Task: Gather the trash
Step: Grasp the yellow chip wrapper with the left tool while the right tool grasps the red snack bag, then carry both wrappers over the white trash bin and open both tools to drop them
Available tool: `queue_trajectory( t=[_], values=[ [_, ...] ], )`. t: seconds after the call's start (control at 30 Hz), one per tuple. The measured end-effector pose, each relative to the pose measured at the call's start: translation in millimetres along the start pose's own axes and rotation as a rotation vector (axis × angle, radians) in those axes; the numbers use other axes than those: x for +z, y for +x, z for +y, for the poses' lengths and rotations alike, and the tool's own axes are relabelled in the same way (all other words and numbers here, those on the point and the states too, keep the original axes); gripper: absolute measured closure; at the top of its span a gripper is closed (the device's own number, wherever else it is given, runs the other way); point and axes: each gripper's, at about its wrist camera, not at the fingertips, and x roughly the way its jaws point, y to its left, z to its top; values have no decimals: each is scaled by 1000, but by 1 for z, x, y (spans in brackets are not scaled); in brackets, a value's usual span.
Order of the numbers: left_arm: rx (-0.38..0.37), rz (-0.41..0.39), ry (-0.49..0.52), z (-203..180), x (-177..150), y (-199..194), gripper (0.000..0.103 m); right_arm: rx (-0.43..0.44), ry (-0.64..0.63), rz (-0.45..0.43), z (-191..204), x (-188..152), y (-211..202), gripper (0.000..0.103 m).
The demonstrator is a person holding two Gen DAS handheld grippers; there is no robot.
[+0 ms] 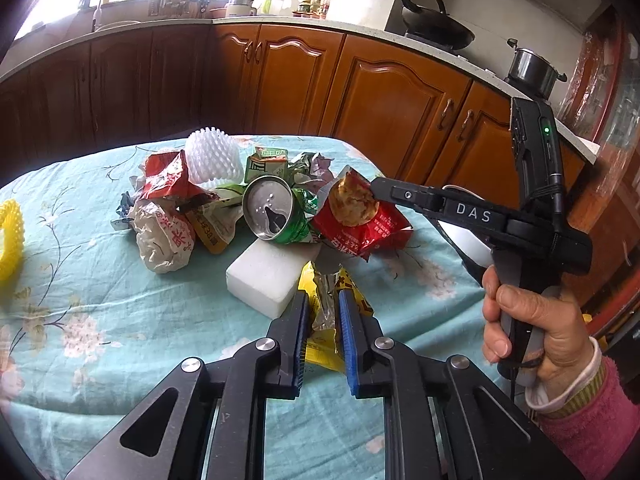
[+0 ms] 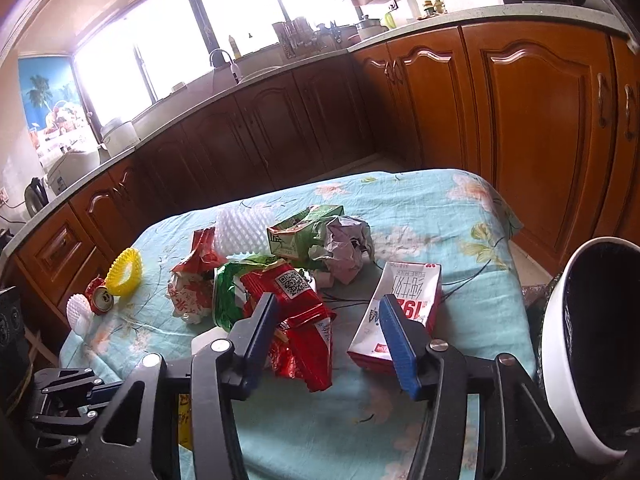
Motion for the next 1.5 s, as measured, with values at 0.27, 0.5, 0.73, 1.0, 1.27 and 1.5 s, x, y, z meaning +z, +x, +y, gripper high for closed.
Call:
queue_trajectory(
  t=[0.27,0.5,0.73,1.0,1.27,1.5],
  values=[
    [5,-13,-24,6,6,-7,91,59,0,83,3,-8,23,77],
    [-17,-21,-5,-7,11,-11,93,69,31,22,3,-21,-13,82],
    [-75,-42,69,-40,27,-2,93,12,104,-103,-23,-21,-82,82],
    [-138,-30,167,-87,44,34,95,-134,219,-186,-83,-36,-139,82],
    [-177,-26,213,-123,71,80,96,-242,287,-222,-137,-40,-162,81],
    [-224,-4,200,-149,97,124,97,-278,317,-223,-162,-32,-158,81]
  ],
)
